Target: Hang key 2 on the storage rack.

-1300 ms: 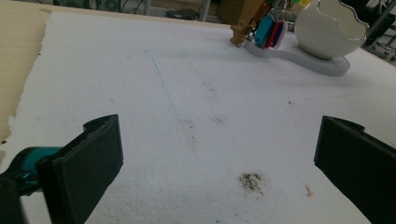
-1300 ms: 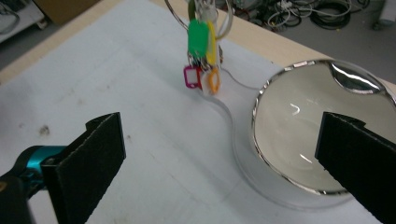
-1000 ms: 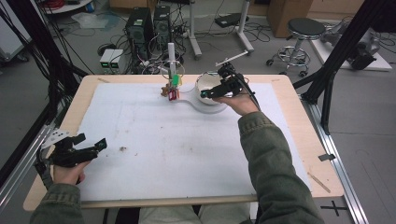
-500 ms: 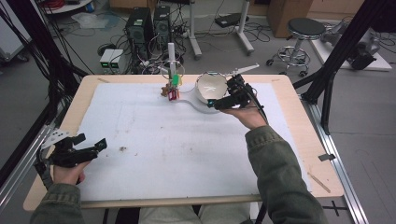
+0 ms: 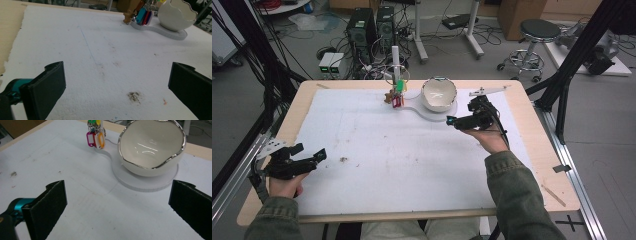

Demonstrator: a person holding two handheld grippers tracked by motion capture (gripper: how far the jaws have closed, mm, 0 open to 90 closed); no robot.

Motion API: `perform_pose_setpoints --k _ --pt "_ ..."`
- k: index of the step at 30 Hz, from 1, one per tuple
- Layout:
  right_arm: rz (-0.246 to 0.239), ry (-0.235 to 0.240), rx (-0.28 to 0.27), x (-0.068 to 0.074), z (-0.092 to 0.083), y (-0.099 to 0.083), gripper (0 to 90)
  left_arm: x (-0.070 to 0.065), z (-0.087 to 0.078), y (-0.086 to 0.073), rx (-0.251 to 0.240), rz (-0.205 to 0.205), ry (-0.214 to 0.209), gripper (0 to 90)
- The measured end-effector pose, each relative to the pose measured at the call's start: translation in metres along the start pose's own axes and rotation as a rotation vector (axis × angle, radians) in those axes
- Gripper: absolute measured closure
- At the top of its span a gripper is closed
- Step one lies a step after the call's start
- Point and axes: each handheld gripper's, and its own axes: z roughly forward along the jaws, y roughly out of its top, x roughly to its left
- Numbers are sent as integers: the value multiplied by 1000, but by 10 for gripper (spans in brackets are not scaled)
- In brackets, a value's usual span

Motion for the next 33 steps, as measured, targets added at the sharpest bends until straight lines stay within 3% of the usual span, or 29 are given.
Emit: perform_pose_setpoints --k 15,26,33 --pt "18 -35 -53 -20 -17 -43 8 0 0 0 2 0 3 17" --pt "7 -70 -80 -24 -28 -71 8 -1 0 0 2 1 4 17" --pt "34 -121 -154 -30 -39 -88 8 -2 1 -1 11 6 5 17"
